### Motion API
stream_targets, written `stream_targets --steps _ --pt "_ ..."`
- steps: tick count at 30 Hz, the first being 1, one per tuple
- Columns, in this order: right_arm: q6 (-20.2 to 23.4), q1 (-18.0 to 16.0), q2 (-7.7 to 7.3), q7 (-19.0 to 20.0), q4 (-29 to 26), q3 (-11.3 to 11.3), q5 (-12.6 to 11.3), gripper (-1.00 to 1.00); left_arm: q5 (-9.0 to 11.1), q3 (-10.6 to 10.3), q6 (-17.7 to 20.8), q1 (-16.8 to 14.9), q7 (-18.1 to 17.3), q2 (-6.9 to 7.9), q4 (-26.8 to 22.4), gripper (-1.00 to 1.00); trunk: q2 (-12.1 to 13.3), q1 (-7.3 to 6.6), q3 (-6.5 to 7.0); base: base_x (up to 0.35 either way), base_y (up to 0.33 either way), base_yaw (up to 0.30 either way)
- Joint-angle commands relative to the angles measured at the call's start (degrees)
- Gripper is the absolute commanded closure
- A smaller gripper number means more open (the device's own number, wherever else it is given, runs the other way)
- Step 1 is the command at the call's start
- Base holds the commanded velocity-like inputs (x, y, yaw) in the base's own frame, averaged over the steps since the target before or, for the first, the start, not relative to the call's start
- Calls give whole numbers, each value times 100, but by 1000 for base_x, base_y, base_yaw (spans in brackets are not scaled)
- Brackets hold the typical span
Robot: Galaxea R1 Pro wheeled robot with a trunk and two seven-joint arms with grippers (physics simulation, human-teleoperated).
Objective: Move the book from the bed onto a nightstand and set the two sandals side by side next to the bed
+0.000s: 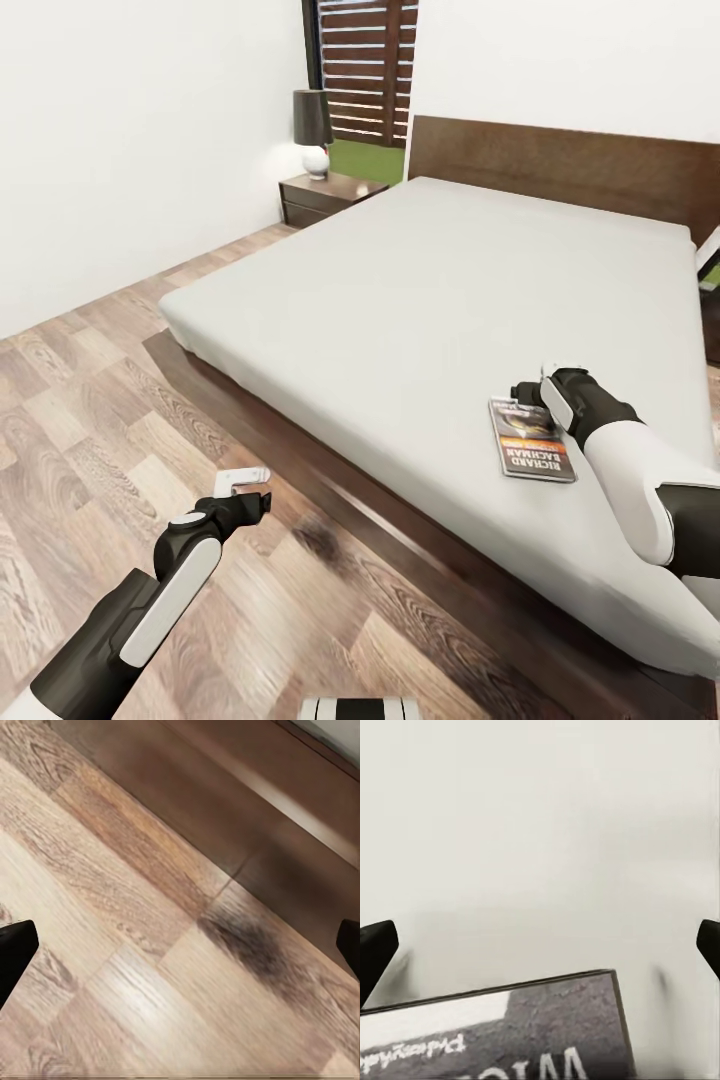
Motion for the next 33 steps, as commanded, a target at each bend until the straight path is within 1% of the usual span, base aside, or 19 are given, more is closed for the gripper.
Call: stream_targets --steps 1,12,26,33 --pt "26 2 0 -36 -2 7 -49 -100 55 -13 3 -4 58 6 -7 -100 -2 -2 -5 -190 0 0" --pt "25 2 0 -36 -2 7 -49 -100 55 -21 3 -3 60 6 -7 -100 -2 -2 -5 -276 0 0" --pt "-9 2 0 -36 -2 7 -49 -100 55 -30 3 -4 62 6 -7 -100 -2 -2 -5 -60 0 0" --pt "-10 2 0 -36 -2 7 -49 -100 55 -39 3 -6 62 6 -7 -100 -2 -2 -5 -222 0 0"
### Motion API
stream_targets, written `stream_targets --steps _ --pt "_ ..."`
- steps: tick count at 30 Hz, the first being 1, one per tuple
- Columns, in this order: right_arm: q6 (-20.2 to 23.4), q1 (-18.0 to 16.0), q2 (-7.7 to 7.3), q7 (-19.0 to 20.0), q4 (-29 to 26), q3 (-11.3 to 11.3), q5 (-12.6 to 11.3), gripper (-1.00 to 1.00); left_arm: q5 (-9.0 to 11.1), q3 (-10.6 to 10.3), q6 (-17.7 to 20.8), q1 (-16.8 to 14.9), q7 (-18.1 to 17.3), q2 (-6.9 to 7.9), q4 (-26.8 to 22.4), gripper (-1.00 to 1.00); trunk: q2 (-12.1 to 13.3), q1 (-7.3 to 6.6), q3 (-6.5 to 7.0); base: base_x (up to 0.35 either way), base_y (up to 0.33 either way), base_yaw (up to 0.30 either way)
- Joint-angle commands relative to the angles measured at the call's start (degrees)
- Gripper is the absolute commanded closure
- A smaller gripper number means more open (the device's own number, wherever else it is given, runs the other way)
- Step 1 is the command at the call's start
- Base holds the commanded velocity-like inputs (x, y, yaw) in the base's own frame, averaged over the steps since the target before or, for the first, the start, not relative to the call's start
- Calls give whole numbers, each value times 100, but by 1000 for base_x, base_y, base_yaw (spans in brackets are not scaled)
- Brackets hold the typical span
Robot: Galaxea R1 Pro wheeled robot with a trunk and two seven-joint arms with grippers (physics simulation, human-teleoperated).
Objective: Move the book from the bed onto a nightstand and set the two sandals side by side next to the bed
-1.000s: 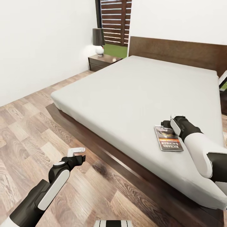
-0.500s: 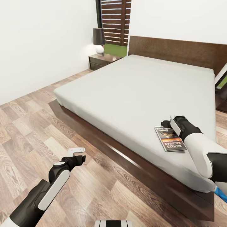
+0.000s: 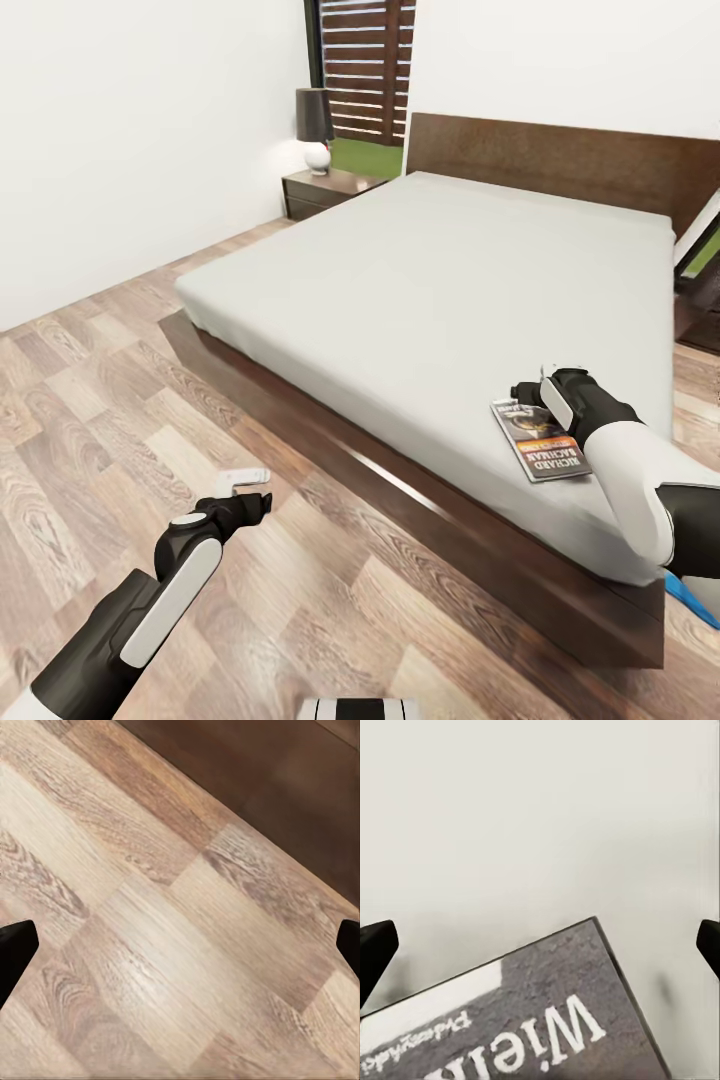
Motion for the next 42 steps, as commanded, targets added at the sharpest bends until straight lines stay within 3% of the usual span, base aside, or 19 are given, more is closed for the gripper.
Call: stream_targets --steps 1,30,42 --pt "23 -1 0 -34 -9 0 -51 -100 55 -14 3 -6 59 6 -7 -100 -2 -3 -4 -137 0 0" --pt "12 -1 0 -27 -9 0 -51 -100 55 -23 3 -4 59 -3 -7 -100 -2 -3 -4 -51 0 0" --pt "6 -1 0 -25 -9 0 -51 -100 55 -20 11 -4 59 -3 -7 -100 479 -266 211 0 0 0"
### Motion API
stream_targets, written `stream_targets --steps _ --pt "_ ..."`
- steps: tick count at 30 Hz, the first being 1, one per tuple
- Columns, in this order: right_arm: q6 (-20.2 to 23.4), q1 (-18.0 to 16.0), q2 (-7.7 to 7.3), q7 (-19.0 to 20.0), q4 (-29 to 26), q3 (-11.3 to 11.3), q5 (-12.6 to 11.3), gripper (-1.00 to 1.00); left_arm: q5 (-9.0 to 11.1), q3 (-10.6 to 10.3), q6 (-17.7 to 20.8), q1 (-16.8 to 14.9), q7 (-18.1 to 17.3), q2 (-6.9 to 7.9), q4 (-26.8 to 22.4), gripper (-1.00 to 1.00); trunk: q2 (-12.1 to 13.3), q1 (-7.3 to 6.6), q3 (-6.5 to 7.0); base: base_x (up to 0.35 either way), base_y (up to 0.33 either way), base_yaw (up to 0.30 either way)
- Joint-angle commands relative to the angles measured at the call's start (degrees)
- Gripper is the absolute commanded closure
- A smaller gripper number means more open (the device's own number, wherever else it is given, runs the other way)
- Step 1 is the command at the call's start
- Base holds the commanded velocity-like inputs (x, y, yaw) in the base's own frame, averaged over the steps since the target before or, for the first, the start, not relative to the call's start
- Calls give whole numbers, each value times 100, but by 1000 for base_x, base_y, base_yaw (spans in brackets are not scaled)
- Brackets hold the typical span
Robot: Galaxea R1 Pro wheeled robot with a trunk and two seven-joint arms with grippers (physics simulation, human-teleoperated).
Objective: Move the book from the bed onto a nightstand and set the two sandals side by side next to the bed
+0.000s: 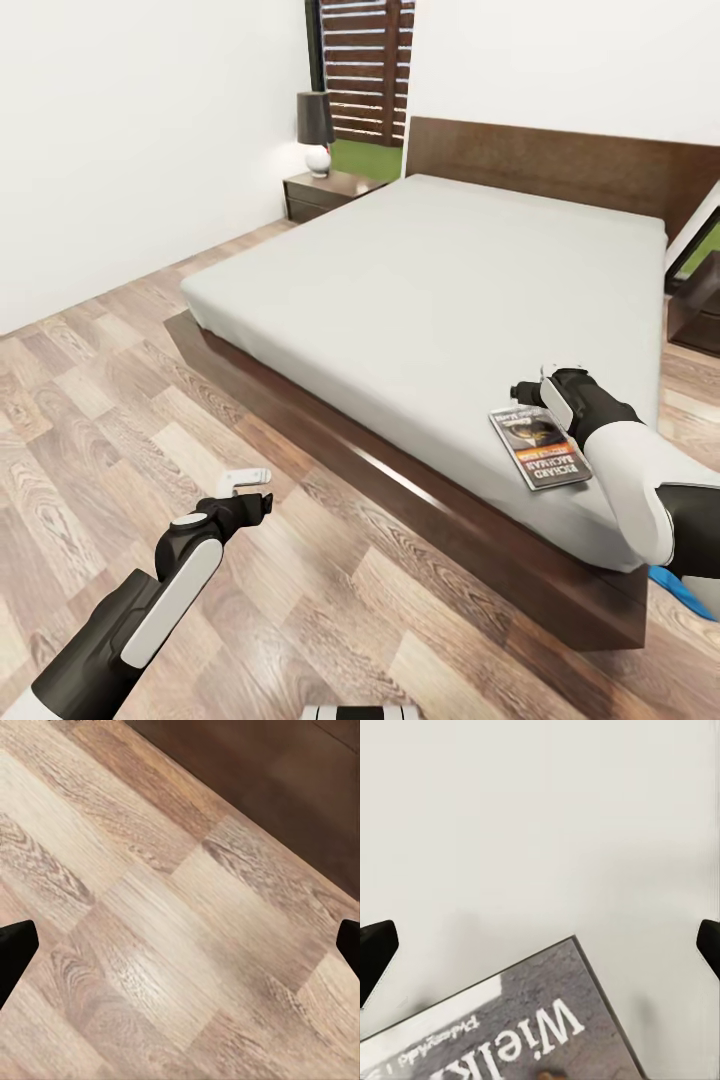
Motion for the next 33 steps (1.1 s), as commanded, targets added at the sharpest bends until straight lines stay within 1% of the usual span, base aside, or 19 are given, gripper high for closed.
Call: stream_targets --steps 1,10,14,15,17,21,26,27,31,33 --pt "23 -1 0 -34 -9 0 -51 -100 55 -14 3 -5 59 6 -7 -100 40 -23 14 0 0 0" --pt "14 -1 0 -30 -18 0 -51 -100 55 -16 6 -5 59 6 -7 -100 401 -221 176 0 0 0" --pt "27 -1 -6 10 -324 10 -47 -100 55 -10 10 -6 59 6 -1 -100 561 -309 248 0 0 0" --pt "27 -1 -6 10 -324 10 -47 -100 55 -10 10 -6 59 6 -1 -100 601 -331 265 0 0 0" --pt "61 1 -7 20 -555 13 -42 -100 55 -9 11 -6 58 6 0 -100 682 -375 301 0 0 0" --pt "193 80 -12 25 -1156 16 -28 -100 55 -8 11 -4 59 6 8 -100 842 -463 373 0 0 0" --pt "618 388 -13 27 -2013 17 -25 -100 55 -8 11 -6 54 6 19 -100 1043 -572 463 0 0 0" --pt "963 752 -11 18 -2785 17 -20 -100 61 -8 11 -7 52 6 25 -100 1083 -594 481 0 0 0" --pt "1229 1222 -12 3 -3589 17 -3 -100 63 -10 11 -5 46 6 27 -100 1243 -682 553 0 0 0" --pt "1361 1480 -12 -10 -3978 17 26 -100 61 -9 11 -7 48 6 27 -100 1243 -682 553 0 0 0"
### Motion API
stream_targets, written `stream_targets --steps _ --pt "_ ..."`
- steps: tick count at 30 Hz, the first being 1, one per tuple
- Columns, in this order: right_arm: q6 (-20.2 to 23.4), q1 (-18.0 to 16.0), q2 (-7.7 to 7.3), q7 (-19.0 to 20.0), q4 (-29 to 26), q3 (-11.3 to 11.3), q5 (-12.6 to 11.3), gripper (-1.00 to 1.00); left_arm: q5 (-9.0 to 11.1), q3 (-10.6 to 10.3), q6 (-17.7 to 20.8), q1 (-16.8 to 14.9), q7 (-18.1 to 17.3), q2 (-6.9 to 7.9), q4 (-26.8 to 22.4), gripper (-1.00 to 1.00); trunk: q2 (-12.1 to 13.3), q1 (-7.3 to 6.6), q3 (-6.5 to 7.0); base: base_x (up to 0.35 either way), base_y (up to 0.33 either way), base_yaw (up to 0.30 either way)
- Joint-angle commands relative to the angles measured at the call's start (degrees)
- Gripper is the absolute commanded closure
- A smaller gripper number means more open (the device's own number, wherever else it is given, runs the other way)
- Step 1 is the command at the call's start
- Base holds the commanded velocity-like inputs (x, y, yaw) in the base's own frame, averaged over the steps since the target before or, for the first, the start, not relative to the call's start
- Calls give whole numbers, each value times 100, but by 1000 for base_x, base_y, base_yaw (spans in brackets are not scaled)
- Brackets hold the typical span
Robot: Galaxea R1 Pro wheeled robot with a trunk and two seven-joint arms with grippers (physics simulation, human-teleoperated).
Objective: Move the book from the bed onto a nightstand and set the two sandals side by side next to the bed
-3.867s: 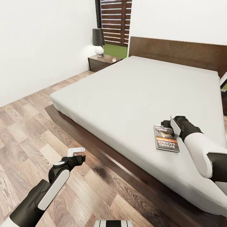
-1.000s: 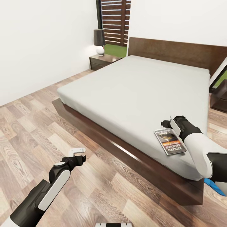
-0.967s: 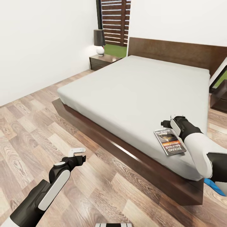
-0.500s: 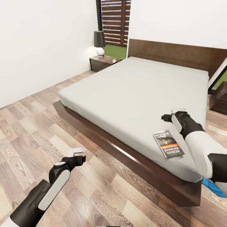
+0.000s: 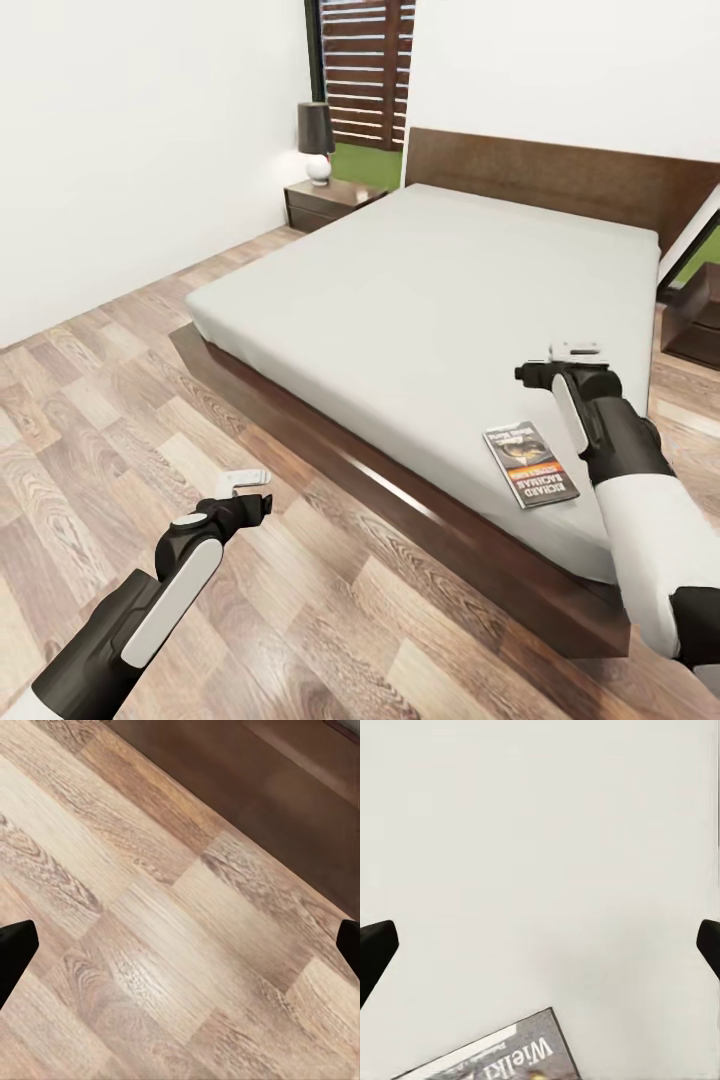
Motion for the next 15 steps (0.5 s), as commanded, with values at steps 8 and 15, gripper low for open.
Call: stream_targets --steps 8,15 --pt "290 958 32 -477 -1432 79 523 -100 49 -19 3 -5 62 5 -6 -100 -2 -1 -4 0 0 0" --pt "262 1541 49 -912 -1917 214 1230 -100 44 -17 4 -3 62 5 -6 -100 -2 -1 -4 0 0 0"
